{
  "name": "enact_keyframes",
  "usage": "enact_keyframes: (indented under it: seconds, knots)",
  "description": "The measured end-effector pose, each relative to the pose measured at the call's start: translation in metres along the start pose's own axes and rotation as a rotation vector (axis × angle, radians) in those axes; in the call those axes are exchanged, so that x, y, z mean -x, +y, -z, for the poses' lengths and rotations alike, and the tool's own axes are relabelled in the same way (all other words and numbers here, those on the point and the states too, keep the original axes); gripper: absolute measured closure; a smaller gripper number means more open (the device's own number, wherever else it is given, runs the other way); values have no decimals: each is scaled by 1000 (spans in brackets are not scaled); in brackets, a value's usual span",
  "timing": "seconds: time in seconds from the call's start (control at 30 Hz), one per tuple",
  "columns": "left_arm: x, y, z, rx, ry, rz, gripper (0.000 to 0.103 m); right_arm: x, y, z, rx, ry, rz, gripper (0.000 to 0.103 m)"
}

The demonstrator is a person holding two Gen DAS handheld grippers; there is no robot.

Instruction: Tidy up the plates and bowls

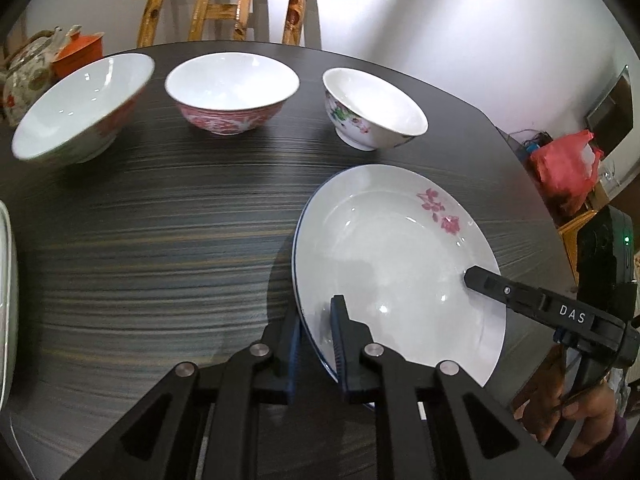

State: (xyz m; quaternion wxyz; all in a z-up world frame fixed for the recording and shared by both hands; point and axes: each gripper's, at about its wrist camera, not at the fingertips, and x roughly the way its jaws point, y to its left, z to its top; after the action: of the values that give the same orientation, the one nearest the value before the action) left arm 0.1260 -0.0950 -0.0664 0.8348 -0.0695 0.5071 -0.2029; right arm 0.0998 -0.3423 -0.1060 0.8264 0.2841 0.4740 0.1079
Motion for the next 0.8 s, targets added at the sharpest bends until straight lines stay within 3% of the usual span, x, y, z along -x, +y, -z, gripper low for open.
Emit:
enact_keyframes:
  seconds: [0.37, 0.8]
  knots:
    - [20, 28, 20, 64, -8, -26, 90, -3, 27, 17, 30, 35, -29, 93]
    - [82, 89, 43, 186, -86, -85, 90, -27, 90, 33, 130, 111, -74, 93]
